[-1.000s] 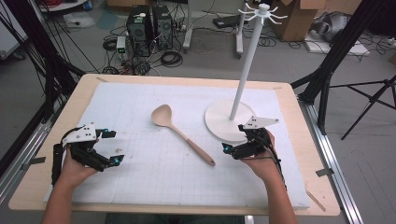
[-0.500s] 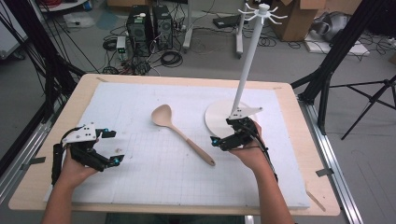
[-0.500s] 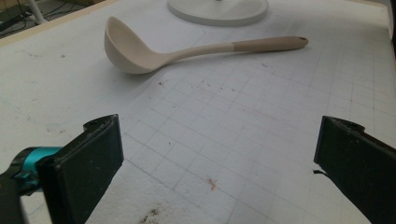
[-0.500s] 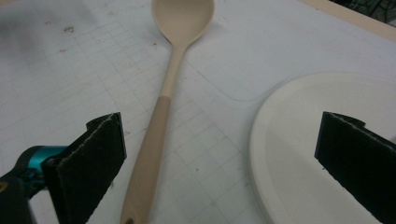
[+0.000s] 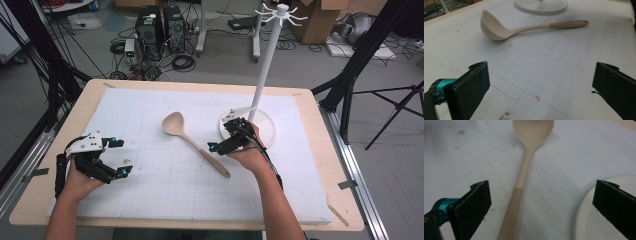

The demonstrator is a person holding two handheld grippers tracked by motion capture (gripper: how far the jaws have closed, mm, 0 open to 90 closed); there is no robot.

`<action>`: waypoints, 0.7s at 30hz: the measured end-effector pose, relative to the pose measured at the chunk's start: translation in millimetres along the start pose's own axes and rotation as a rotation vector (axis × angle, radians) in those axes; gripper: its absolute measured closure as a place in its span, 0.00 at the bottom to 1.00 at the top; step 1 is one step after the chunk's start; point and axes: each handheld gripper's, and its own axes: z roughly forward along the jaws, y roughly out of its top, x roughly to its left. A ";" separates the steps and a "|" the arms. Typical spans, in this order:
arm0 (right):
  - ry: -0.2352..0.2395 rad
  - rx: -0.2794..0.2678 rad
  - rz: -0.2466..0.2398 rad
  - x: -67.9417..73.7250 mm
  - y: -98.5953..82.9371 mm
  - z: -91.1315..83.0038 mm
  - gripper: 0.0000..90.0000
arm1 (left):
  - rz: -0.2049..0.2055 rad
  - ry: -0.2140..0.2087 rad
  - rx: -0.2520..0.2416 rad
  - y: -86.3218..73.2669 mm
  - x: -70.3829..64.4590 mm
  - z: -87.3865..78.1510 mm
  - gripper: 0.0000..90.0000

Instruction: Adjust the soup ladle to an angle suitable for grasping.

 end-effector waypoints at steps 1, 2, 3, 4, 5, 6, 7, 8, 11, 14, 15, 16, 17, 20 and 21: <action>0.000 0.000 0.000 0.0 0.0 0.0 0.01 | 0.000 0.000 0.000 0.0 0.0 0.0 0.02; 0.004 0.005 0.002 -0.1 1.1 2.4 0.01 | -0.001 0.001 0.001 0.0 0.0 0.2 0.02; 0.011 0.014 0.000 0.2 3.1 6.7 0.01 | -0.001 0.001 0.001 -0.1 0.0 0.4 0.02; 0.013 0.020 0.002 0.6 4.4 9.1 0.01 | 0.002 0.001 0.002 0.0 0.0 0.5 0.02; 0.019 0.027 0.000 0.9 6.6 13.6 0.01 | 0.001 0.001 0.004 0.0 0.0 0.5 0.02; 0.022 0.028 -0.003 1.2 7.6 15.8 0.01 | 0.002 0.001 0.003 0.0 0.1 0.7 0.02; 0.027 0.033 0.000 1.5 8.8 19.1 0.01 | 0.002 0.000 0.004 -0.1 0.2 0.5 0.02; 0.034 0.054 -0.004 2.2 11.4 26.9 0.01 | 0.000 -0.002 0.003 -0.1 0.4 0.4 0.02; 0.043 0.066 -0.007 3.1 13.1 32.9 0.01 | -0.002 -0.003 0.002 -0.4 0.6 0.5 0.02; 0.059 0.104 -0.016 5.3 14.7 44.4 0.03 | -0.003 -0.002 0.003 -0.8 0.7 1.1 0.02; 0.059 0.104 -0.016 5.3 14.7 44.4 0.03 | 0.000 -0.005 0.005 -0.7 1.0 1.3 0.02; 0.060 0.111 -0.018 6.0 14.9 46.5 0.03 | -0.001 -0.003 0.004 -0.7 0.8 1.7 0.02; 0.061 0.128 -0.022 7.4 15.2 49.7 0.04 | 0.000 -0.004 0.006 -0.7 0.7 1.8 0.02; 0.057 0.158 -0.036 11.6 15.6 59.4 0.06 | 0.001 -0.003 0.007 -0.7 0.7 1.8 0.02; 0.057 0.158 -0.036 11.6 15.6 59.4 0.06 | 0.000 -0.004 0.005 -0.7 0.7 1.8 0.02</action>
